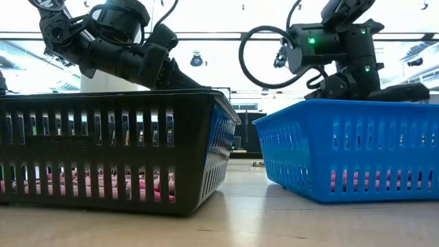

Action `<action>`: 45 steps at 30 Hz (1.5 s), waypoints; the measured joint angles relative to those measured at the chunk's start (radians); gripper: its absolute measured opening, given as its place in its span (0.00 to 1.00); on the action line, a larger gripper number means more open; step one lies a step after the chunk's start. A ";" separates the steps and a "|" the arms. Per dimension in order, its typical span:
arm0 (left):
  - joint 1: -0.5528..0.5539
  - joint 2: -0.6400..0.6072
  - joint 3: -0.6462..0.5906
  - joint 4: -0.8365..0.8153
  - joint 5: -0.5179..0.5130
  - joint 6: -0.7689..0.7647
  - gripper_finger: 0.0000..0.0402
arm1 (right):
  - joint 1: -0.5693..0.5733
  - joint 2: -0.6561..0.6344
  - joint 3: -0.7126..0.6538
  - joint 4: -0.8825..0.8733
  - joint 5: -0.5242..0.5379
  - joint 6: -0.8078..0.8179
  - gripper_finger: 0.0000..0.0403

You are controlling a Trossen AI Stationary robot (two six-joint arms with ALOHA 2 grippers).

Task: Sort crayons
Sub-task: Put the black crayon into the right blue bin

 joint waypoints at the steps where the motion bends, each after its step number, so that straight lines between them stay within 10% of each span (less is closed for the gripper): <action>1: 0.000 0.000 0.000 -0.001 0.000 0.000 0.59 | -0.001 0.000 -0.004 0.005 0.000 -0.001 0.26; 21: 0.000 0.000 0.000 -0.001 0.000 0.004 0.59 | -0.011 -0.005 -0.115 0.104 0.041 -0.107 0.30; 45: 0.000 0.000 0.000 -0.002 0.000 0.005 0.59 | -0.004 0.006 -0.013 0.024 -0.007 -0.127 0.10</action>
